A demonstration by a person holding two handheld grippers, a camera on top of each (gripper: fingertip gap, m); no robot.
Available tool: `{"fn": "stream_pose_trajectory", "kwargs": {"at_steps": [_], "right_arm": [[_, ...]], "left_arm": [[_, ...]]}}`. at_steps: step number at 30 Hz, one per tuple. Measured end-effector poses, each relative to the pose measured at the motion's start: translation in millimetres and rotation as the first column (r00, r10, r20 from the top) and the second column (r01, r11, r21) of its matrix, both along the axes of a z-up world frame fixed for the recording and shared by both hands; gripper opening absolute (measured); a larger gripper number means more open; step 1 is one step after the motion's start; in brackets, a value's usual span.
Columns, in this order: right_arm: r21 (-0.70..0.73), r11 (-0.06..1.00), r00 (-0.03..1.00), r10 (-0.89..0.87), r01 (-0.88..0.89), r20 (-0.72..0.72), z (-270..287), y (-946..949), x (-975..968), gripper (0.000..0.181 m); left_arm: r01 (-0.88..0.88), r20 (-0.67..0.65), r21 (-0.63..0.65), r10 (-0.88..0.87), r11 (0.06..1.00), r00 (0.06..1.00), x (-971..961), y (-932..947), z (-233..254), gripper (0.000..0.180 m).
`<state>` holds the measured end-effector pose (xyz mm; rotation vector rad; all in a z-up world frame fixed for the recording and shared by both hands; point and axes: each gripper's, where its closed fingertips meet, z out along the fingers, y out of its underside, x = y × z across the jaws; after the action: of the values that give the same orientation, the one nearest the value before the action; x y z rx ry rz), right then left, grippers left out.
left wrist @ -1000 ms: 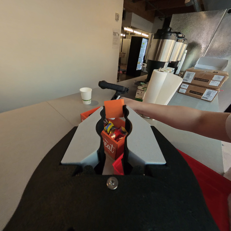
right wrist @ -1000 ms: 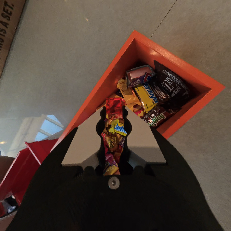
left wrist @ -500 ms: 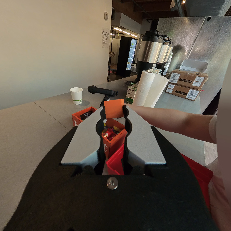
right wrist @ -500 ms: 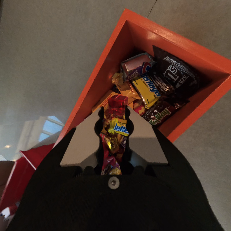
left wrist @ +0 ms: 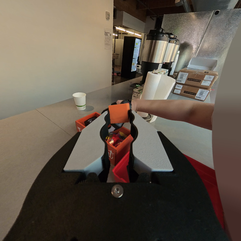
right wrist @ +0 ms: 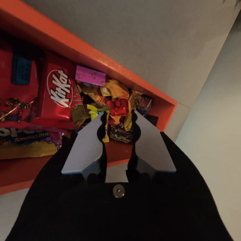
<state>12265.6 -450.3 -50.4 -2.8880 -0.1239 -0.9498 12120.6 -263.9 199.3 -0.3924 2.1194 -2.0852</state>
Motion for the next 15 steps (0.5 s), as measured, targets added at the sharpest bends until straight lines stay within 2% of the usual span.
{"fn": "stream_pose_trajectory", "kwargs": {"at_steps": [4,9,12,15], "right_arm": [[-0.076,0.995,0.994,0.066,-0.059,0.086,-4.1,2.1,6.8,0.030],[-0.025,1.000,1.000,-0.007,0.008,0.004,-7.6,-0.4,8.0,0.023],[0.070,0.993,0.989,-0.085,0.094,-0.120,-3.3,-0.8,7.4,0.023],[0.182,0.942,0.909,-0.201,0.281,-0.365,-0.3,-1.0,6.4,0.023]], "left_arm": [[-0.006,-0.004,0.014,0.006,1.000,1.000,2.5,-2.8,-3.1,0.027],[-0.009,-0.007,0.025,0.009,1.000,1.000,3.5,-5.4,-5.6,0.027],[-0.009,-0.007,0.029,0.009,1.000,1.000,3.4,-5.4,-6.4,0.028],[-0.006,-0.009,0.032,0.007,0.999,1.000,3.1,-5.2,-6.8,0.027]]}}
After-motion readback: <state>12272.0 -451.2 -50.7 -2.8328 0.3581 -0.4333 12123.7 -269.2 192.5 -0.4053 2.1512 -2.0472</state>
